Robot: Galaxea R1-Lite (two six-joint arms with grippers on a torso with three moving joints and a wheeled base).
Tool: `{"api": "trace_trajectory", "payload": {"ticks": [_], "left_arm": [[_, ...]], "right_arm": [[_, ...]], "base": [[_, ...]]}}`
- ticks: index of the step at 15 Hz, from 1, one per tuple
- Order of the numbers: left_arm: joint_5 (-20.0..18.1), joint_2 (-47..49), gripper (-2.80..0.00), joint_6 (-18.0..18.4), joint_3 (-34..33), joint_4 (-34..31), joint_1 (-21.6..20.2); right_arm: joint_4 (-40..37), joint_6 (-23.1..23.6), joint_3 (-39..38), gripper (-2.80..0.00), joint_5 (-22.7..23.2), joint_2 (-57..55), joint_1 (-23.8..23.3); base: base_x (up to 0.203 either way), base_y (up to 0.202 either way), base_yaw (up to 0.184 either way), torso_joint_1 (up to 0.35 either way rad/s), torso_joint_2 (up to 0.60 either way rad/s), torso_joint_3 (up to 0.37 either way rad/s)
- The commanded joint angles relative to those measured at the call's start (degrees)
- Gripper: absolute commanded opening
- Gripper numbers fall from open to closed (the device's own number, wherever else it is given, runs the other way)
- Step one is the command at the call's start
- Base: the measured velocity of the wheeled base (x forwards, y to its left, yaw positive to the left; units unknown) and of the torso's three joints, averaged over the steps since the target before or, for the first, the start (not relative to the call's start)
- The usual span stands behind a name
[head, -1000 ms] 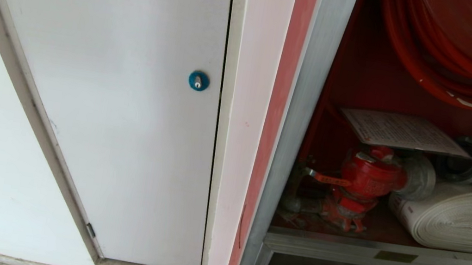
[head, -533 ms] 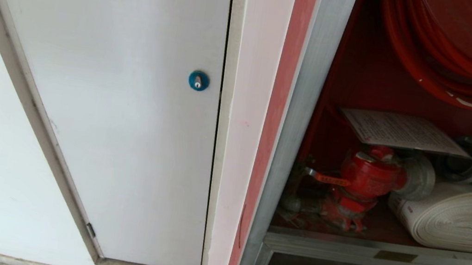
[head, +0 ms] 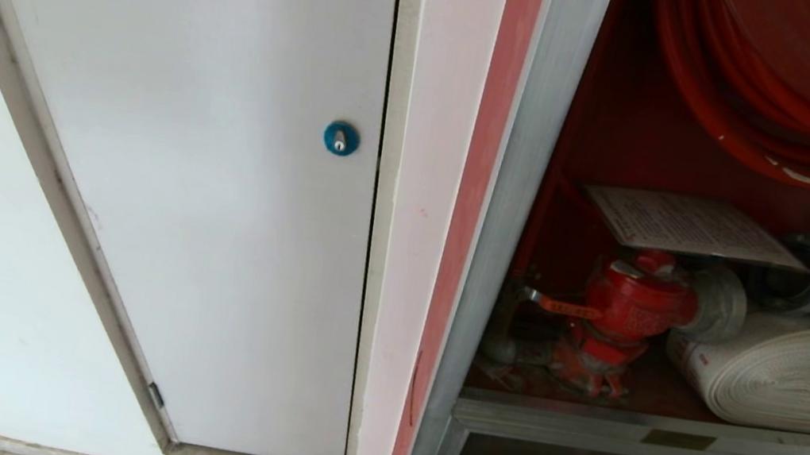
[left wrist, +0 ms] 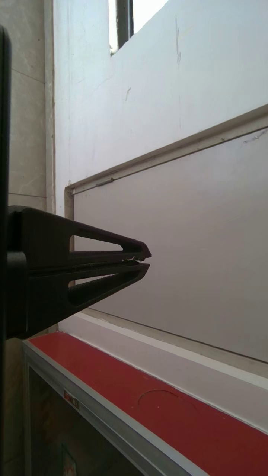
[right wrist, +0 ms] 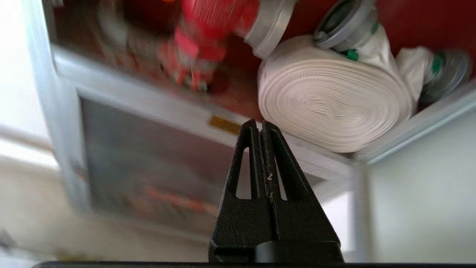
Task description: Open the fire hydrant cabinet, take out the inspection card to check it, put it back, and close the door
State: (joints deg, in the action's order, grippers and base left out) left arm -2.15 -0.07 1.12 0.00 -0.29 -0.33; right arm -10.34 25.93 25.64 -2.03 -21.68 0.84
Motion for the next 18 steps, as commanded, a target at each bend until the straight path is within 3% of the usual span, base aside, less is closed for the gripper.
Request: {"api": "trace_trajectory", "payload": {"ticks": [1, 5, 8, 10, 12, 15, 18], "left_arm": [[-0.1, 0.1, -2.80, 0.0, 0.0, 0.0, 0.0], [-0.1, 0.1, -2.80, 0.0, 0.0, 0.0, 0.0], [-0.1, 0.1, -2.80, 0.0, 0.0, 0.0, 0.0], [-0.1, 0.1, -2.80, 0.0, 0.0, 0.0, 0.0], [-0.1, 0.1, -2.80, 0.0, 0.0, -0.1, 0.0], [-0.1, 0.1, -2.80, 0.0, 0.0, 0.0, 0.0], [-0.1, 0.1, -2.80, 0.0, 0.0, 0.0, 0.0]], "right_arm": [[-1.6, 5.0, 3.0, -2.80, 0.0, -4.8, 0.2], [-11.2, 23.6, 9.3, -2.80, -0.8, -8.4, 0.1], [-13.8, 38.5, 11.0, -2.80, -6.6, -9.0, 0.1], [-11.7, 41.6, 12.4, -2.80, -8.3, -11.2, 0.1], [-1.4, 43.7, 9.5, -2.80, -8.4, -12.8, 0.1], [22.3, 47.6, 1.7, -2.80, -5.3, -18.9, 0.2], [28.3, 49.2, -1.6, -2.80, -3.6, -23.7, 0.1]], "base": [[0.000, 0.000, 0.000, 0.000, 0.00, 0.000], [0.000, 0.000, 0.000, 0.000, 0.00, 0.000], [0.000, 0.000, 0.000, 0.000, 0.00, 0.000], [0.000, 0.000, 0.000, 0.000, 0.00, 0.000], [0.000, 0.000, 0.000, 0.000, 0.00, 0.000], [0.000, 0.000, 0.000, 0.000, 0.00, 0.000], [0.000, 0.000, 0.000, 0.000, 0.00, 0.000]]}}
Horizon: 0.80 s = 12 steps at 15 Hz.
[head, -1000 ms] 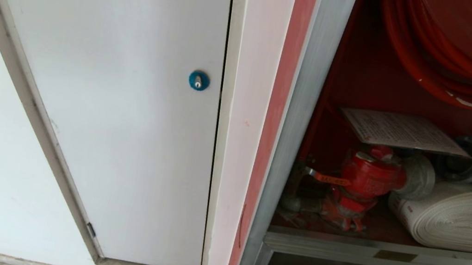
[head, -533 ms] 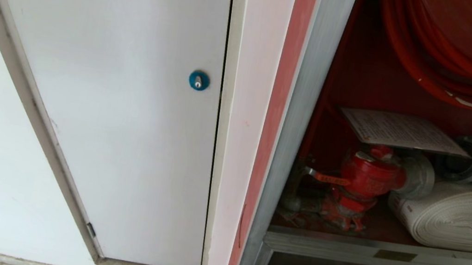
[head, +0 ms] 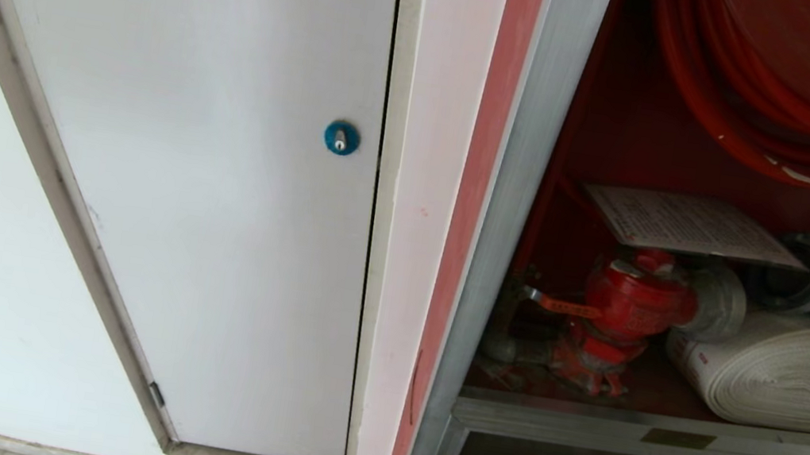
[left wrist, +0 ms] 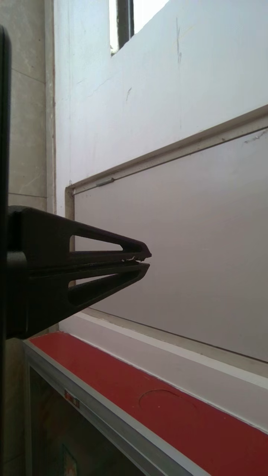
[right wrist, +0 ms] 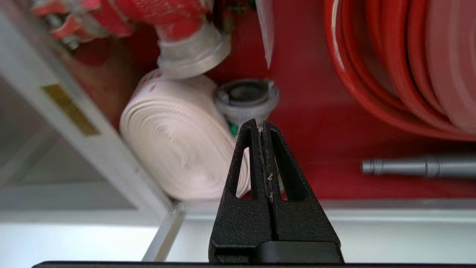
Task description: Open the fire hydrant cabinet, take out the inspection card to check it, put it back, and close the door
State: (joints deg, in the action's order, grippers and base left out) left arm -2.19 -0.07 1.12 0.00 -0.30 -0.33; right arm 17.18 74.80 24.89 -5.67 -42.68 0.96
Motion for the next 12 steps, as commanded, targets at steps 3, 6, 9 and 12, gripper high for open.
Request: {"api": "trace_trajectory", "payload": {"ticks": [3, 6, 9, 12], "left_arm": [[0.0, 0.1, -2.80, 0.0, 0.0, 0.0, 0.0], [0.0, 0.1, -2.80, 0.0, 0.0, 0.0, 0.0], [0.0, 0.1, -2.80, 0.0, 0.0, 0.0, 0.0], [0.0, 0.1, -2.80, 0.0, 0.0, 0.0, 0.0]], "right_arm": [[14.3, 2.5, -4.3, -2.80, 0.0, -9.9, 0.0], [17.2, 3.1, -4.7, -2.80, 0.0, -14.6, -0.5], [21.0, 3.5, -3.3, 0.00, 0.0, -17.4, -1.2], [21.2, 3.5, -2.9, 0.00, 1.2, -17.8, -1.3]], "base": [[0.000, 0.000, 0.000, 0.000, 0.00, 0.000], [0.000, 0.000, 0.000, 0.000, 0.00, 0.000], [0.000, 0.000, 0.000, 0.000, 0.00, 0.000], [0.000, 0.000, 0.000, 0.000, 0.00, 0.000]]}}
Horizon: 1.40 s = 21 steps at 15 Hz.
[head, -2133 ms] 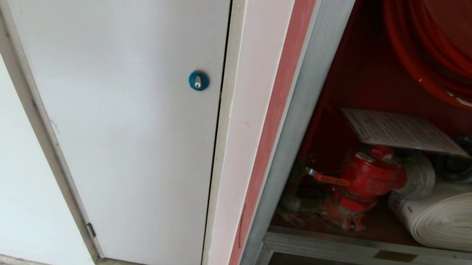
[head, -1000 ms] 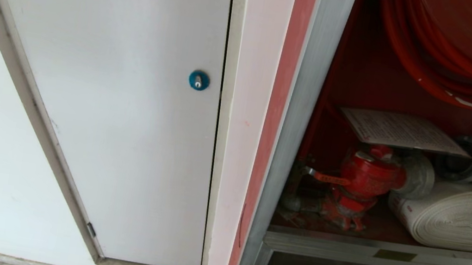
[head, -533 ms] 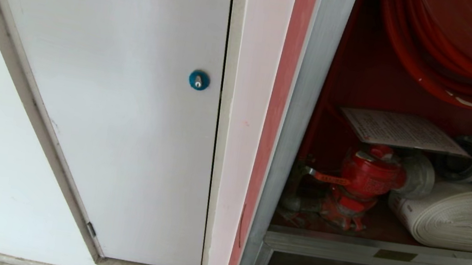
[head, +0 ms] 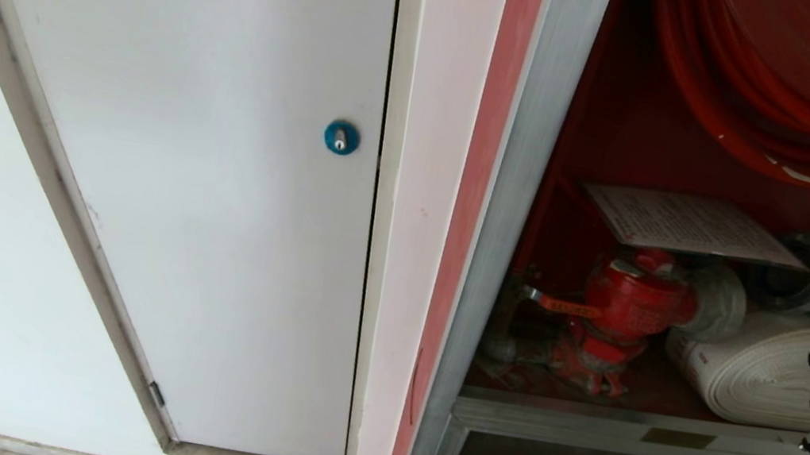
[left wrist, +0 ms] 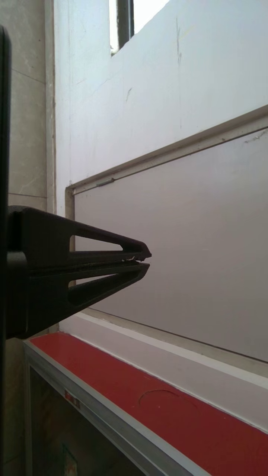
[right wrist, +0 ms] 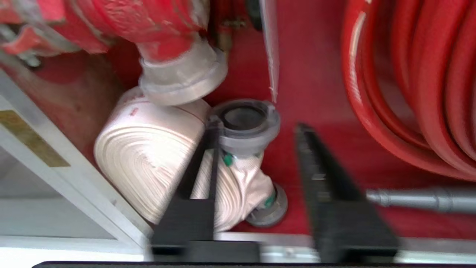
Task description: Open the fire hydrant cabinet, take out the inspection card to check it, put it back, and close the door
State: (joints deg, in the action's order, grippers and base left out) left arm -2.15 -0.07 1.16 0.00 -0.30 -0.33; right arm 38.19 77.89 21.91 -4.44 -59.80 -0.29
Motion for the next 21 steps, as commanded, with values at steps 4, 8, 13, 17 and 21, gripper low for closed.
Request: {"api": "trace_trajectory", "payload": {"ticks": [4, 8, 13, 17, 21], "left_arm": [[-0.1, 0.1, -2.80, 0.0, 0.0, 0.0, 0.0], [-0.1, 0.1, -2.80, 0.0, 0.0, 0.0, 0.0], [-0.1, 0.1, -2.80, 0.0, 0.0, 0.0, 0.0], [-0.1, 0.1, -2.80, 0.0, 0.0, 0.0, 0.0], [-0.1, 0.1, -2.80, 0.0, 0.0, 0.0, 0.0]], "right_arm": [[-1.4, 0.7, 2.1, 0.00, 0.1, -1.4, -0.1], [-3.0, 5.6, 3.1, 0.00, 0.2, 0.8, -0.1], [-15.4, 5.7, 3.2, 0.00, 0.3, 7.6, 0.3], [-11.0, 5.8, 4.6, 0.00, 0.2, 1.5, -0.2], [-3.4, 6.0, 5.8, 0.00, 0.1, -6.7, -0.4]], "base": [[0.000, 0.000, 0.000, 0.000, 0.00, 0.000], [0.000, 0.000, 0.000, 0.000, 0.00, 0.000], [0.000, 0.000, 0.000, 0.000, 0.00, 0.000], [0.000, 0.000, 0.000, 0.000, 0.00, 0.000], [0.000, 0.000, 0.000, 0.000, 0.00, 0.000]]}}
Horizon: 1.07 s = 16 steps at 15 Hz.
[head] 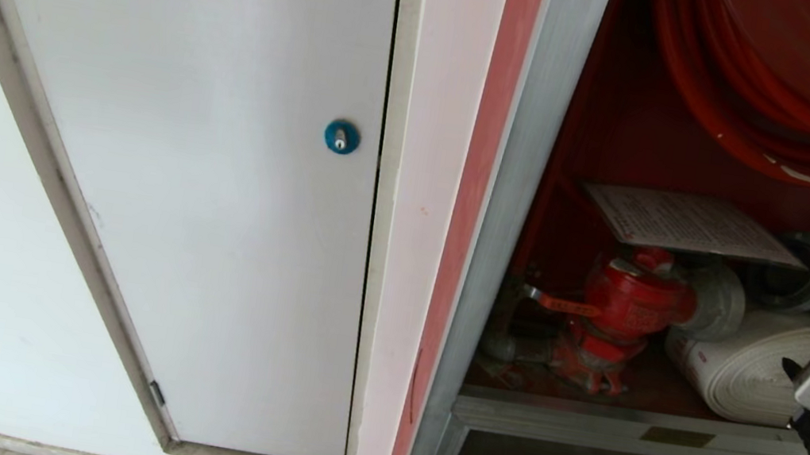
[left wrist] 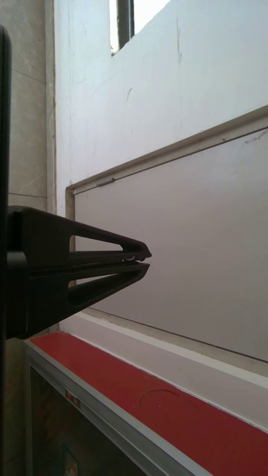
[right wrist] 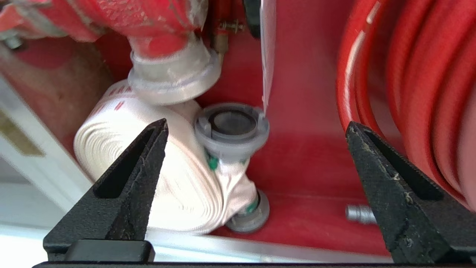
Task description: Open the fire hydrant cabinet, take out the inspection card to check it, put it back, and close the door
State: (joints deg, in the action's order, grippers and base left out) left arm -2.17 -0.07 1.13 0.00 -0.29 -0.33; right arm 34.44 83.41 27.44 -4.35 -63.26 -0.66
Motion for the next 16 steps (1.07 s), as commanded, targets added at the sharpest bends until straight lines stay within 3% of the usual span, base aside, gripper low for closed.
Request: {"api": "trace_trajectory", "payload": {"ticks": [1, 8, 16], "left_arm": [[0.0, 0.1, -2.80, 0.0, 0.0, 0.0, 0.0], [0.0, 0.1, -2.80, 0.0, 0.0, -0.1, 0.0], [0.0, 0.1, -2.80, 0.0, 0.0, 0.0, 0.0]], "right_arm": [[0.9, 0.5, 0.7, 0.00, 0.0, -4.9, -0.3], [9.7, 1.7, 5.4, 0.00, 0.1, -15.9, -3.1], [10.2, 1.8, 12.9, 0.00, 0.1, -20.4, -3.1]], "base": [[0.000, 0.000, 0.000, 0.000, 0.00, 0.000], [0.000, 0.000, 0.000, 0.000, 0.00, 0.000], [0.000, 0.000, 0.000, 0.000, 0.00, 0.000]]}}
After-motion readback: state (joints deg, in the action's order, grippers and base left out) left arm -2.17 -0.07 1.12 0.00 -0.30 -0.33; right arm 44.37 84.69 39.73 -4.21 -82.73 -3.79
